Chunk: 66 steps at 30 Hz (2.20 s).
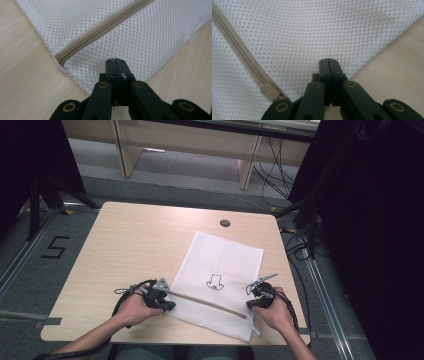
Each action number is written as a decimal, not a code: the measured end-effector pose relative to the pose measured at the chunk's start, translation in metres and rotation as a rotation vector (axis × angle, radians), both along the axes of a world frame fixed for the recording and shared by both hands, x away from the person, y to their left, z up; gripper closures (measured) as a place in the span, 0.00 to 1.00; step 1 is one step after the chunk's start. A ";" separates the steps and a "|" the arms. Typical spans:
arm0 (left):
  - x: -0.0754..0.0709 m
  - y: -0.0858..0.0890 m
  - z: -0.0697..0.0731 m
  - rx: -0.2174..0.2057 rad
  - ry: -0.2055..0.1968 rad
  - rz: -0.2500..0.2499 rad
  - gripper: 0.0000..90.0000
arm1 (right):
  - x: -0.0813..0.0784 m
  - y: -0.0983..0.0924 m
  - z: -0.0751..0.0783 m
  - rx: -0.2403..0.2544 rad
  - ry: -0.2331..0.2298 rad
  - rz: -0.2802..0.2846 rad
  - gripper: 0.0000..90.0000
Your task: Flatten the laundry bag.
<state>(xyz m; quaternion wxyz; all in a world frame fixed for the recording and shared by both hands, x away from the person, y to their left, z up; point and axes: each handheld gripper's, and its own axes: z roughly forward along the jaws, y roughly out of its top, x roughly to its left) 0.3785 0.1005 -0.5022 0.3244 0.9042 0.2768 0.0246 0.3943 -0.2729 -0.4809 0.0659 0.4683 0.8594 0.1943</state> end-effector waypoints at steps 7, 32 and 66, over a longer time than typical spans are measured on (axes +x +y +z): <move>-0.010 0.010 0.001 -0.022 0.039 0.038 1.00 | 0.010 0.018 0.000 -0.007 -0.003 0.028 1.00; -0.036 0.061 0.002 0.002 0.102 0.090 1.00 | 0.031 0.081 -0.002 -0.013 -0.045 0.141 1.00; -0.021 0.057 0.014 -0.299 -0.050 0.212 0.49 | -0.008 0.030 0.015 0.136 -0.138 0.004 0.78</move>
